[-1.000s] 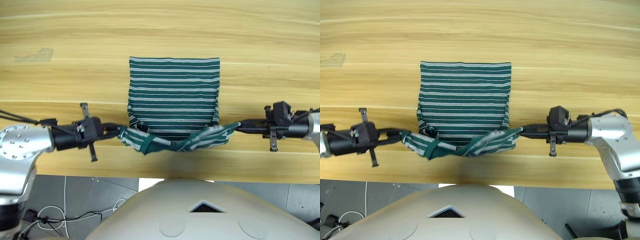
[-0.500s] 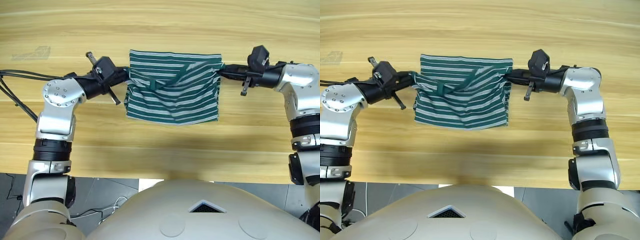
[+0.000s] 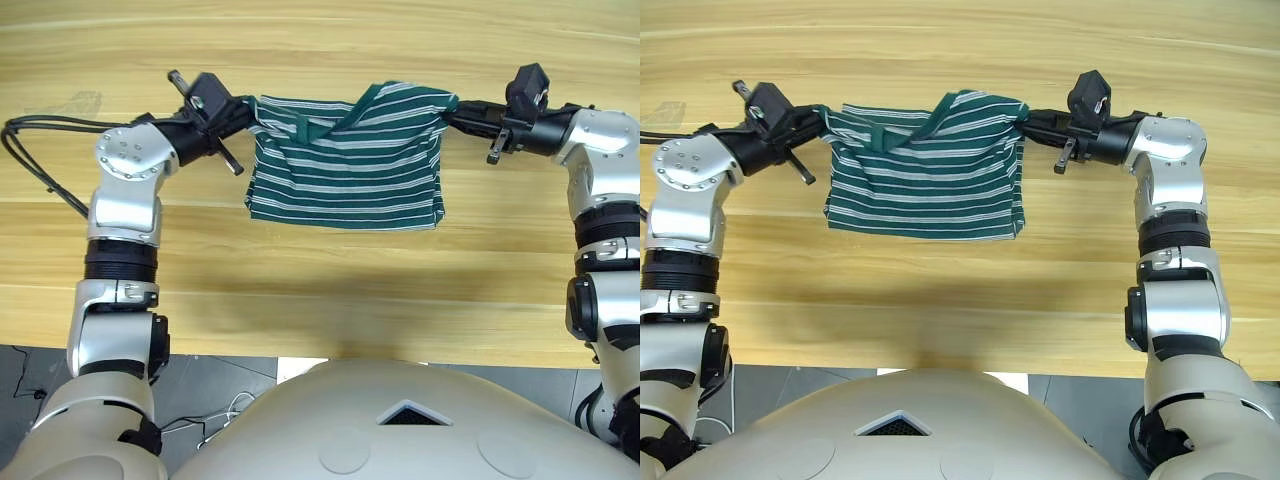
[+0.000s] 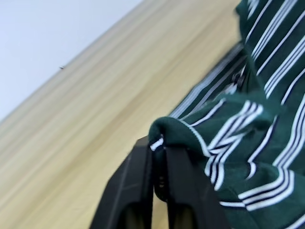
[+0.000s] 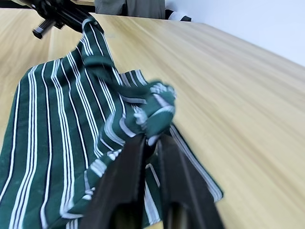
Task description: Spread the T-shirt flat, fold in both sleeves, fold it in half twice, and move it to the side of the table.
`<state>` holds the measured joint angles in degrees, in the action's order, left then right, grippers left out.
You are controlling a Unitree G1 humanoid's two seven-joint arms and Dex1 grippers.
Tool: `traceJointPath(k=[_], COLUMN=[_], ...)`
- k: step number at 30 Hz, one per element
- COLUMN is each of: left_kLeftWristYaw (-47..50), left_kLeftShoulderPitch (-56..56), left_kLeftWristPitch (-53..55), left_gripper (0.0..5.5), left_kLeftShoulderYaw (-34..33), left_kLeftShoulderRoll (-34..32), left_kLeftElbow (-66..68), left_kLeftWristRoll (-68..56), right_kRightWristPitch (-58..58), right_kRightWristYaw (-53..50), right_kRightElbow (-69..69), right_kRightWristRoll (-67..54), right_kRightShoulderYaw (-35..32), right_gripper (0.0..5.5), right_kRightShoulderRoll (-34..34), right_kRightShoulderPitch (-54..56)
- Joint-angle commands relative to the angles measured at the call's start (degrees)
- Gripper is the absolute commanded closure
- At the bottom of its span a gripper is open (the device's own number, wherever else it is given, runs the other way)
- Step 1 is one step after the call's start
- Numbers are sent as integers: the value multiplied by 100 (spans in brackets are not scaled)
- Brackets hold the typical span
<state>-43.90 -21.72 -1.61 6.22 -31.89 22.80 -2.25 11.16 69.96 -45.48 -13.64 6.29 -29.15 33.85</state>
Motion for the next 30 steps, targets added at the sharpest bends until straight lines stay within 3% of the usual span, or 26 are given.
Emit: traceJointPath(k=[1,8,12,15,17,20,24,27,30], left_kLeftWristYaw=[266,1088,1904,2314,2462,2563,2462,2262,2171], left_kLeftShoulderPitch=[-385,-771,-1349,-1521,-1504,-1364,-900,-56,423], left_kLeftWristPitch=[-193,-736,-1032,-1286,-1503,-1784,-1669,-1195,-752], left_gripper=[453,333,259,212,180,140,140,140,140], left_kLeftShoulderYaw=[3,-203,-427,-479,-562,-712,-933,-1070,-1112], left_kLeftShoulderRoll=[251,523,715,752,735,720,782,657,633], left_kLeftElbow=[388,1253,2501,3192,3278,2881,1389,-485,-1533], left_kLeftWristRoll=[150,331,407,503,486,364,36,-281,-416], right_kRightWristPitch=[97,216,587,902,1323,1748,1441,970,723], right_kRightWristYaw=[7,-172,-484,-768,-1492,-2990,-4521,-5063,-5331], right_kRightElbow=[-159,-277,-364,-315,-473,-965,-1959,-2610,-2932], right_kRightWristRoll=[75,-58,-1,325,1083,2645,4110,4772,5107], right_kRightShoulderYaw=[-122,-563,-754,-575,-199,629,1575,2101,2403], right_gripper=[438,305,224,170,135,131,131,131,131], right_kRightShoulderRoll=[82,213,433,573,576,529,745,1029,1175], right_kRightShoulderPitch=[-50,-85,-128,-128,3,421,1256,1782,1956])
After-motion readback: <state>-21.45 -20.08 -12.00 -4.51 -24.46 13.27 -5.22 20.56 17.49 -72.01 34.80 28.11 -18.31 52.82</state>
